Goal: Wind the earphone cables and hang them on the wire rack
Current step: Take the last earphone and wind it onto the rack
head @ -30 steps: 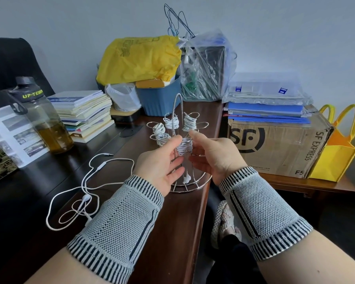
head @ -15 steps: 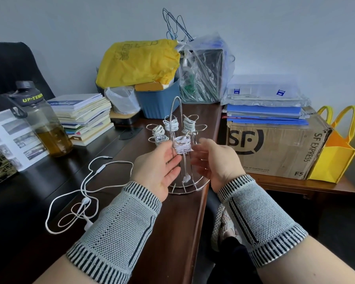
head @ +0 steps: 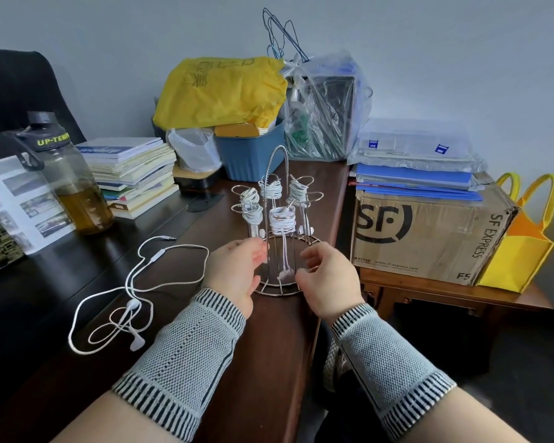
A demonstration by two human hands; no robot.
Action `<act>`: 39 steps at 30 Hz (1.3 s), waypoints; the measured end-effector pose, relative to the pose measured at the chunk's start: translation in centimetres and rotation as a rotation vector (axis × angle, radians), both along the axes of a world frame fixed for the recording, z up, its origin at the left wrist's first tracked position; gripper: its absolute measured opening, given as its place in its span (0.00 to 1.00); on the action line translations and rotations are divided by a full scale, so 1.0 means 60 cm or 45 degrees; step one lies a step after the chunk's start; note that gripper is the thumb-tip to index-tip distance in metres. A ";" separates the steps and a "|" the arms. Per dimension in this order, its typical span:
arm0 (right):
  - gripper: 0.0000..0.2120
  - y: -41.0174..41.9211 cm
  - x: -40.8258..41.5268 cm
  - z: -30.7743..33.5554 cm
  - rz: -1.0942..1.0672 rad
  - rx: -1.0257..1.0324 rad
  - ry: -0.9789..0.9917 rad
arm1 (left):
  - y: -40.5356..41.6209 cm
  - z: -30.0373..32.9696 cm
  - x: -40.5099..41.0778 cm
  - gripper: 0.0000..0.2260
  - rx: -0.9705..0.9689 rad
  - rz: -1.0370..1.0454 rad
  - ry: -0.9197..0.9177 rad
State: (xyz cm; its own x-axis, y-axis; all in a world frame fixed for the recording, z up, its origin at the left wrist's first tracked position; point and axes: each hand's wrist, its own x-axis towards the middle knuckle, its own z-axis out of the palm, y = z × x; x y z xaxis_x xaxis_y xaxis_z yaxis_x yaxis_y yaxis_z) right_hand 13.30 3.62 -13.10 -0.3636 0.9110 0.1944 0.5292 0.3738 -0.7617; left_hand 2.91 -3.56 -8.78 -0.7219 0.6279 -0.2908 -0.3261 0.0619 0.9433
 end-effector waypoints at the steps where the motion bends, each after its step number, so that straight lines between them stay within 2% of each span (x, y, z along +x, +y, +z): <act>1: 0.16 0.002 0.000 -0.002 -0.035 0.029 0.017 | -0.001 -0.004 -0.005 0.04 -0.013 0.010 0.059; 3: 0.23 0.007 -0.001 -0.008 -0.042 0.089 -0.001 | -0.004 -0.018 -0.015 0.06 -0.119 -0.008 0.345; 5: 0.31 0.009 0.000 -0.016 0.064 0.124 -0.104 | -0.014 -0.031 -0.019 0.07 -0.373 -0.147 0.825; 7: 0.32 0.008 0.003 -0.019 0.171 0.122 -0.164 | -0.023 -0.043 -0.021 0.09 -0.617 -0.301 1.206; 11: 0.30 0.010 0.011 -0.005 0.304 0.085 -0.157 | -0.028 -0.054 -0.027 0.14 -0.753 -0.423 1.477; 14: 0.29 0.010 0.010 0.006 0.339 0.125 -0.272 | -0.025 -0.060 -0.038 0.16 -0.734 -0.415 1.511; 19: 0.32 0.012 -0.015 0.000 0.167 0.175 -0.485 | -0.023 -0.065 -0.057 0.14 -0.711 -0.284 1.526; 24: 0.34 -0.014 -0.050 -0.004 0.007 0.351 -0.542 | -0.018 -0.067 -0.061 0.15 -0.684 -0.247 1.545; 33: 0.27 -0.032 -0.049 -0.002 0.083 0.493 -0.611 | -0.020 -0.070 -0.060 0.15 -0.628 -0.235 1.544; 39: 0.28 -0.038 -0.049 0.000 0.025 0.572 -0.656 | -0.015 -0.076 -0.059 0.16 -0.755 -0.305 1.649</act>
